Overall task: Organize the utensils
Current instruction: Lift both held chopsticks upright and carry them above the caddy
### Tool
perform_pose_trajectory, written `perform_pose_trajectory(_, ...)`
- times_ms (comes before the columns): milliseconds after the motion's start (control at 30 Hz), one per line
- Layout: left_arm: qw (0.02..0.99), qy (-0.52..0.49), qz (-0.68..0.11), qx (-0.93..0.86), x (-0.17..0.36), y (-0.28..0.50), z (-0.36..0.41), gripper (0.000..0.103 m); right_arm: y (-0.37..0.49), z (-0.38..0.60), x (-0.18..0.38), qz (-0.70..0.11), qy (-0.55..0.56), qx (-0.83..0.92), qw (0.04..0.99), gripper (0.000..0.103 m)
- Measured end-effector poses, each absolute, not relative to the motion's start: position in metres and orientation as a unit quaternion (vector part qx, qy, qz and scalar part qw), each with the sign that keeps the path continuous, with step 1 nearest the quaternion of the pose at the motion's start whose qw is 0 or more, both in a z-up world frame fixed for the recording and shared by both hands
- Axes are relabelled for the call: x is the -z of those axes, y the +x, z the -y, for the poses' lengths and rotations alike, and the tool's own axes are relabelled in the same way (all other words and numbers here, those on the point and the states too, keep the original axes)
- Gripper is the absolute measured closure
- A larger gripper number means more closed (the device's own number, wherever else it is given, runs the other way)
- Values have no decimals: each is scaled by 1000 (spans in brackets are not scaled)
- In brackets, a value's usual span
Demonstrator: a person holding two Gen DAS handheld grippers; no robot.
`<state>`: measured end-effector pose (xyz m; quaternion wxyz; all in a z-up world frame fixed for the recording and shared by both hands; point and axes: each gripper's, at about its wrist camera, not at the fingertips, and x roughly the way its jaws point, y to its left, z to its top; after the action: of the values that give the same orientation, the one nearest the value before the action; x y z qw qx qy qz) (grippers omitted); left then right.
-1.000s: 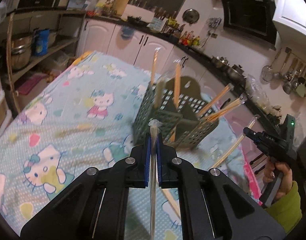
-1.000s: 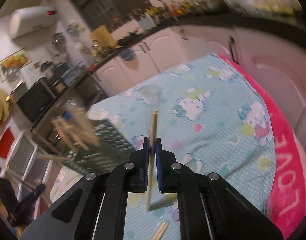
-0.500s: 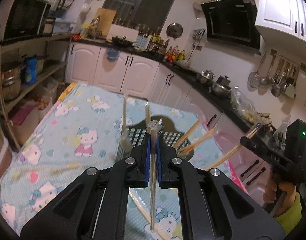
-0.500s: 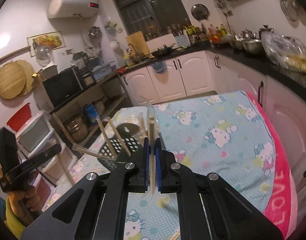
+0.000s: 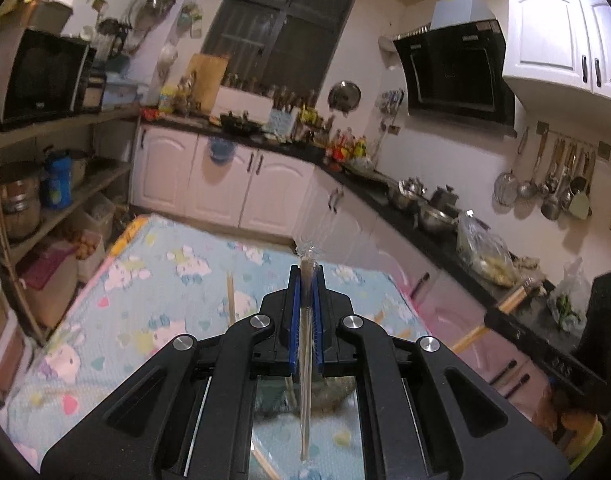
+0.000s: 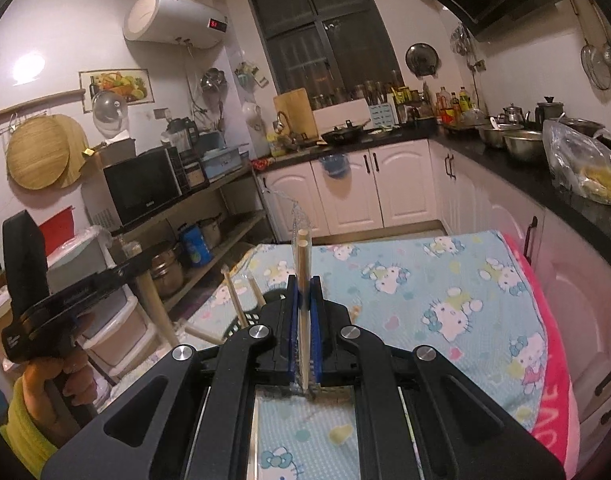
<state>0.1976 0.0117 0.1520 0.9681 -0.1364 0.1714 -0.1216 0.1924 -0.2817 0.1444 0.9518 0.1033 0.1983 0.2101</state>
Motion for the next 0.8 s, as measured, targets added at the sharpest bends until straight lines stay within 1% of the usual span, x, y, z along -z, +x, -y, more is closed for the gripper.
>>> perform_pose_trajectory(167,975,-137,-139,105,-171,211,-13,102,200,276,-151,-188,104,-214,953,97)
perform_pose_trajectory(400,983,-135,-99,76,-180,227,-10,102,209,264,-159,-171,99,-215,956,97)
perform_pose_trajectory(500,987,-127,-80,59,-180,231,-8,102,214,258,-159,-166,95,-215,958,97)
perform_pose_trajectory(800,989,-121,-81,36,-159,250,-4,102,229,235,-145,-157,72,-207,963,97)
